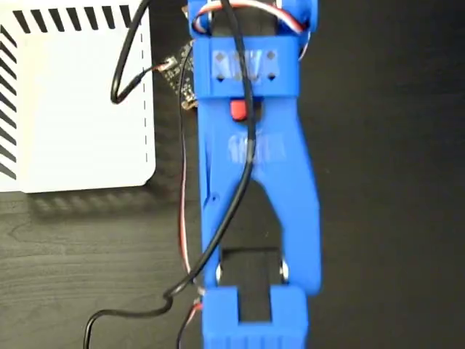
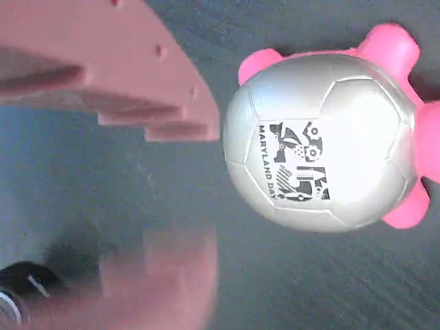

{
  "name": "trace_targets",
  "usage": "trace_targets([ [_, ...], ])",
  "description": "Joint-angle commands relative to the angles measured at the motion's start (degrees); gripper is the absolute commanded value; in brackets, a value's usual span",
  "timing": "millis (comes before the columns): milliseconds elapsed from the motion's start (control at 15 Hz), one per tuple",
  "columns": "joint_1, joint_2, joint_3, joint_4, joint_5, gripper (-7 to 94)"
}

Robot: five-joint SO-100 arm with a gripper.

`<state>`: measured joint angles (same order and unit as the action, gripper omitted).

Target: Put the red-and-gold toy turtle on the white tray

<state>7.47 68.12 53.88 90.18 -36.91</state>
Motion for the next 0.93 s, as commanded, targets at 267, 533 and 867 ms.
trace_targets([
  [267,1.85,-7.47,-10.63,3.6,-4.57,45],
  [533,2.29,-13.1,-14.24,4.13,-4.83,50],
  [867,3.08,-20.74,-18.9,4.66,-4.57,54],
])
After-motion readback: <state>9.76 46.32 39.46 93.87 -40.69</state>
